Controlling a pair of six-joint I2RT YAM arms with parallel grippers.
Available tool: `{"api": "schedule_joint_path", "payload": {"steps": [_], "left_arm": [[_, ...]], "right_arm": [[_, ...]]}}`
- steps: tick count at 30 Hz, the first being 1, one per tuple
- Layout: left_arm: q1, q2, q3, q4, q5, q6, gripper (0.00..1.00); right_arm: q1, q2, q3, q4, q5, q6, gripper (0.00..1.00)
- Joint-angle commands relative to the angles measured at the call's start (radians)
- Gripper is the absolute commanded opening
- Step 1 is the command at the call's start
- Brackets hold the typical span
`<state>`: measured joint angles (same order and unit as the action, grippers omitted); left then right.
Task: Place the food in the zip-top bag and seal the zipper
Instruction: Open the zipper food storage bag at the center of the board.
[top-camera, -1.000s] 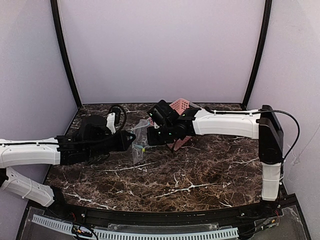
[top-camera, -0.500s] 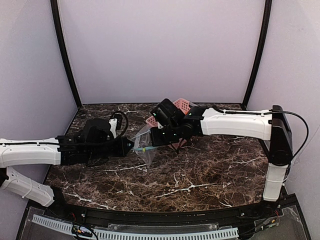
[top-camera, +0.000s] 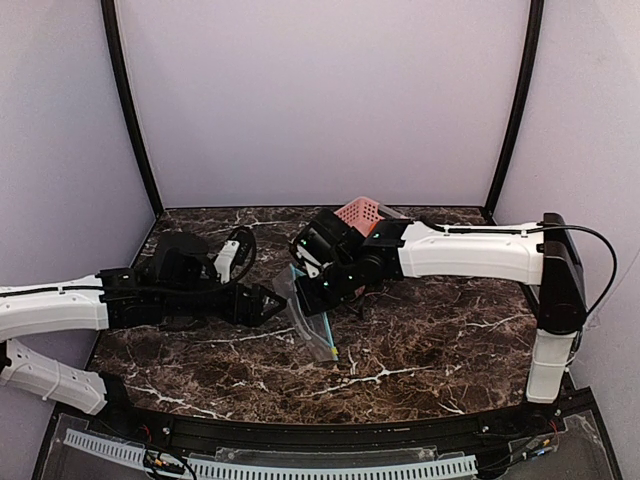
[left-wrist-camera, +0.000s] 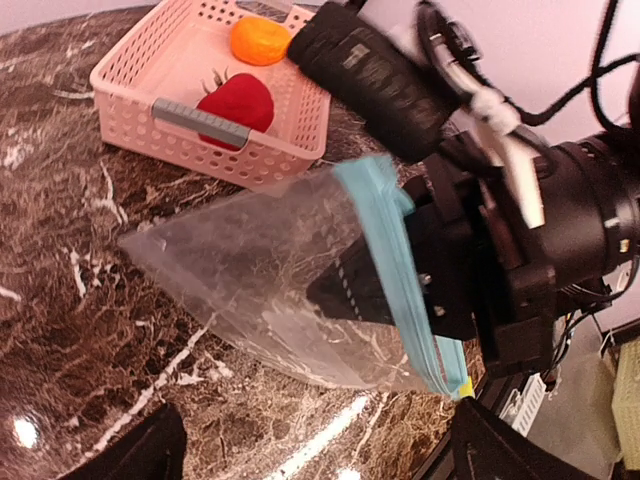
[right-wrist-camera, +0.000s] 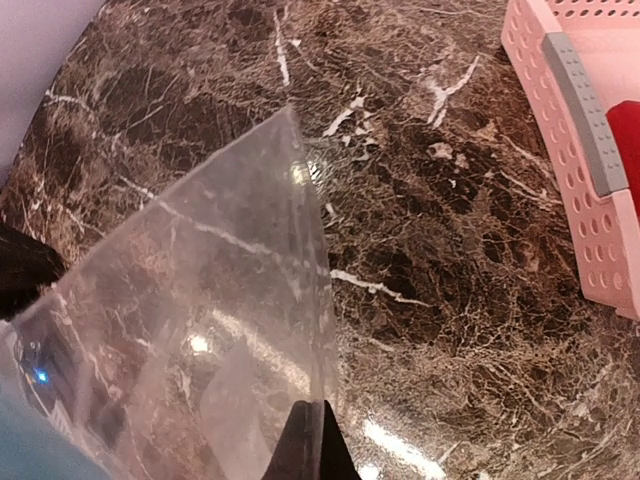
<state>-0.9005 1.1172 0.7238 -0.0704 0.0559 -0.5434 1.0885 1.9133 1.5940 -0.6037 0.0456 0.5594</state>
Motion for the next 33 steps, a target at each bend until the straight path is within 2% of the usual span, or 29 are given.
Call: {"api": "schedule_joint_path", "payload": {"steps": [1, 5, 11, 17, 21, 24, 25, 29, 33], "left_arm": [[0.005, -0.016, 0.095, -0.107, 0.065, 0.173, 0.97], [0.009, 0.037, 0.177, -0.152, 0.063, 0.237, 0.99], [0.016, 0.075, 0.183, -0.071, 0.076, 0.209, 0.99], [0.036, 0.092, 0.179, -0.071, 0.015, 0.186, 0.98], [0.064, 0.084, 0.155, -0.044, -0.009, 0.136, 0.96], [0.096, 0.08, 0.142, -0.025, -0.018, 0.097, 0.88], [0.101, 0.076, 0.133, -0.019, -0.005, 0.086, 0.85], [0.11, 0.064, 0.104, 0.092, 0.106, 0.1, 0.83], [0.11, 0.105, 0.14, 0.057, 0.174, 0.126, 0.85]], "right_arm": [[0.008, 0.014, 0.014, -0.036, -0.096, -0.082, 0.0], [0.008, 0.008, 0.02, -0.041, -0.125, -0.13, 0.0], [0.008, 0.004, 0.02, -0.054, -0.135, -0.146, 0.0], [0.008, -0.012, 0.018, -0.053, -0.151, -0.156, 0.0], [0.008, -0.021, 0.009, -0.037, -0.165, -0.164, 0.0], [0.008, -0.025, 0.003, -0.02, -0.176, -0.158, 0.0], [0.007, -0.025, 0.004, -0.02, -0.178, -0.156, 0.0], [0.008, -0.024, 0.011, -0.019, -0.174, -0.154, 0.0], [0.008, -0.015, 0.029, -0.026, -0.173, -0.159, 0.0]]}}
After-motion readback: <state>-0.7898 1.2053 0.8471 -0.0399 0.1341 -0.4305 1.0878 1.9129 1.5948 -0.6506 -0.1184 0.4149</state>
